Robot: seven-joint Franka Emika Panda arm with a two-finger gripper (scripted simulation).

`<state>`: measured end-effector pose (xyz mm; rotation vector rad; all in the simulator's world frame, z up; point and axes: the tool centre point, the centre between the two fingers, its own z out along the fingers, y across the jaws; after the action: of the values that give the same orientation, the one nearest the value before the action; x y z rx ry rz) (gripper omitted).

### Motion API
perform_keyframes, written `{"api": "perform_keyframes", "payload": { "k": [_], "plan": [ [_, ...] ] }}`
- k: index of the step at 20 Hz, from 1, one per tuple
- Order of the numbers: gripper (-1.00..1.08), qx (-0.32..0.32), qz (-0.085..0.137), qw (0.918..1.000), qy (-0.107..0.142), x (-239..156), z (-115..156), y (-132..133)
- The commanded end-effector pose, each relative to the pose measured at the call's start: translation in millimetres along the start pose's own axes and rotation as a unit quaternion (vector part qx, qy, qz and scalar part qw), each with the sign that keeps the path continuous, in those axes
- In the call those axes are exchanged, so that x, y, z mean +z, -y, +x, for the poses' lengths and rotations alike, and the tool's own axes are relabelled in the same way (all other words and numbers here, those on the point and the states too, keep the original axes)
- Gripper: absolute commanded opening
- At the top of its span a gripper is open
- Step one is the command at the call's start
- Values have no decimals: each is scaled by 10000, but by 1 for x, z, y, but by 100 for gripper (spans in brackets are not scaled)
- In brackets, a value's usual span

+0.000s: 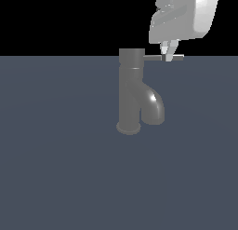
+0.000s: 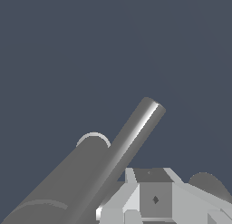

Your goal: Turn on the faucet by rotating a designated handle.

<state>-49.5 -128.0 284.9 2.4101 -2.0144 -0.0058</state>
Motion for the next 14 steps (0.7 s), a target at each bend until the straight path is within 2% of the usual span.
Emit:
{"api": "perform_keyframes", "payload": {
  "k": [1, 14],
  "plan": [
    [-100, 38, 15, 10000, -11, 0, 9, 4],
    [-100, 78, 15, 10000, -12, 0, 33, 25]
  ]
}}
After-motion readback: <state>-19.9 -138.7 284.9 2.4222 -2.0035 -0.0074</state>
